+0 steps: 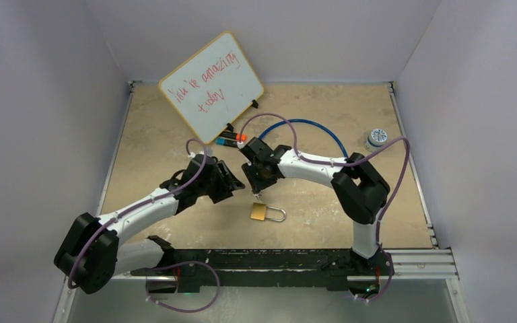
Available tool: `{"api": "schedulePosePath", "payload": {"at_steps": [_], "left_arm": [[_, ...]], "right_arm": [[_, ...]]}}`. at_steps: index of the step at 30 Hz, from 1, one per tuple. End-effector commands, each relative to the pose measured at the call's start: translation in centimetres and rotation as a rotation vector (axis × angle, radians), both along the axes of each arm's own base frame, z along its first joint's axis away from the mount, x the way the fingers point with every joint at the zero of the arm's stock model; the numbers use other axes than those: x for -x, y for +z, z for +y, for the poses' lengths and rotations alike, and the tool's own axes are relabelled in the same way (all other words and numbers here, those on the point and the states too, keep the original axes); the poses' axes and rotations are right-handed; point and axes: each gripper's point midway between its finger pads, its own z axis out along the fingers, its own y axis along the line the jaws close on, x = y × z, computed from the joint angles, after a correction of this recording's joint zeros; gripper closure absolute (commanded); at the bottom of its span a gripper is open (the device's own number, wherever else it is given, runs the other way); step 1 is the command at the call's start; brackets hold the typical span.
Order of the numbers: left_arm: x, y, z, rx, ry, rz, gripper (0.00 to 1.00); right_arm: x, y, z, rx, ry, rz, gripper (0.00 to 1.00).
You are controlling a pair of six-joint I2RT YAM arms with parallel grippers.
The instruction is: Unlock with the key
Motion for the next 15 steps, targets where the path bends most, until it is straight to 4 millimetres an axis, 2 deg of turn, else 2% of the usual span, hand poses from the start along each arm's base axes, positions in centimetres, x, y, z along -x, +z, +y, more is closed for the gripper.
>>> {"api": "schedulePosePath", "payload": {"at_steps": [1, 7, 10, 12, 13, 15], "left_arm": [[-0.5, 0.8, 0.0, 0.016, 0.027, -0.022, 0.44], [-0.6, 0.6, 0.0, 0.01, 0.025, -0.021, 0.44], [-0.6, 0.5, 0.1, 0.007, 0.027, -0.018, 0.44], [-0.7, 0.6, 0.1, 0.008, 0.028, -0.021, 0.44], [-0.7, 0.6, 0.1, 0.008, 0.029, -0.023, 0.44], [-0.7, 0.7, 0.1, 0.008, 0.03, -0.026, 0.44]], "right_arm": [[-0.8, 0.0, 0.2, 0.034, 0.058, -0.018, 0.58], [-0.8, -0.5, 0.8, 0.034, 0.076, 0.005, 0.67], [-0.5, -0.6, 0.8, 0.037, 0.08, 0.023, 0.86], [0.2, -0.6, 0.8, 0.031, 0.081, 0.058, 0.95], [0.6, -0.5, 0.8, 0.025, 0.072, 0.077, 0.99], [0.9, -0.1, 0.8, 0.016, 0.042, 0.096, 1.0]]}}
